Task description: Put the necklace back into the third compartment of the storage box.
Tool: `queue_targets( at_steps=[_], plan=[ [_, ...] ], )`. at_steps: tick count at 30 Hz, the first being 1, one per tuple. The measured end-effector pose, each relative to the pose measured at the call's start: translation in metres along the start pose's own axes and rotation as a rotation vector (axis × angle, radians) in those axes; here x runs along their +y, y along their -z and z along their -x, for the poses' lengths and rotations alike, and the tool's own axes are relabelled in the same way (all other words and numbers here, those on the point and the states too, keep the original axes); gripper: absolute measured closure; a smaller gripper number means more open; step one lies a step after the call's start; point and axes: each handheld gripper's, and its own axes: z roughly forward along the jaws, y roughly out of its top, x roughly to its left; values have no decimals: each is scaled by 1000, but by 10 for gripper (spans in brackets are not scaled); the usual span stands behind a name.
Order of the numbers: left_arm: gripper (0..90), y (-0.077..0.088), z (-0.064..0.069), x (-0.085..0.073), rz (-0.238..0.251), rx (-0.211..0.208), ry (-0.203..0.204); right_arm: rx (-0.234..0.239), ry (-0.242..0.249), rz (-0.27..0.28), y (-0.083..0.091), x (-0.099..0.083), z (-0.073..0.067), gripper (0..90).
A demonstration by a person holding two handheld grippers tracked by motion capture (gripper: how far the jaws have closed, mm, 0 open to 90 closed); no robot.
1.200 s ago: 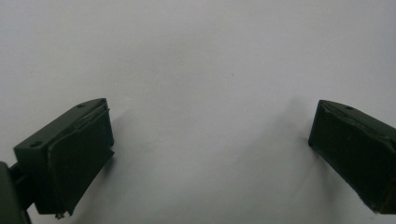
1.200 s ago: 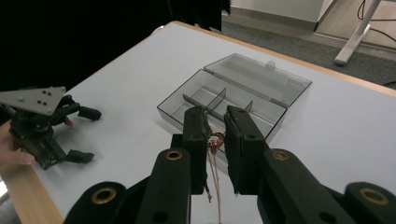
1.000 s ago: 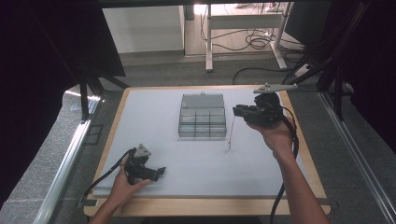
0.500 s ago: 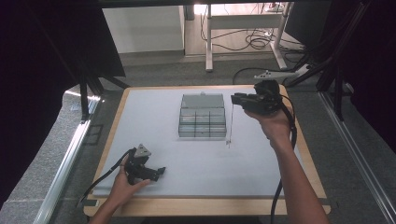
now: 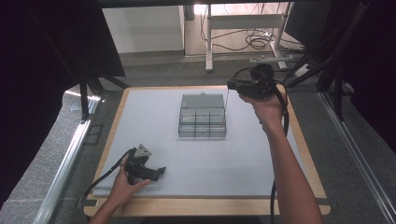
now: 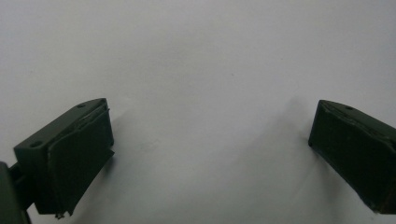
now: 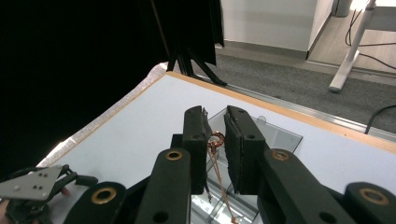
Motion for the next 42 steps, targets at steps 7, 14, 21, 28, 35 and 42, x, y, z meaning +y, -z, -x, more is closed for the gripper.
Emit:
queue_targets(
  at_steps=[7,14,21,28,35,42],
  plan=[
    [0,0,0,0,0,1,-1,-7,-13,-13,-17,8,4,772],
    [0,0,0,0,4,0,3,-23,-26,-30,-32,15,12,772],
    [0,0,-1,0,0,0,-4,-40,-40,-37,-52,19,23,772],
    [0,0,0,0,4,0,0,-65,-63,-72,-79,9,35,772],
    [0,-1,0,0,5,2,-1,-97,-81,-130,-100,-14,44,771],
    [0,0,0,0,5,2,-1,-118,-65,-176,-108,-31,50,772]
  ],
)
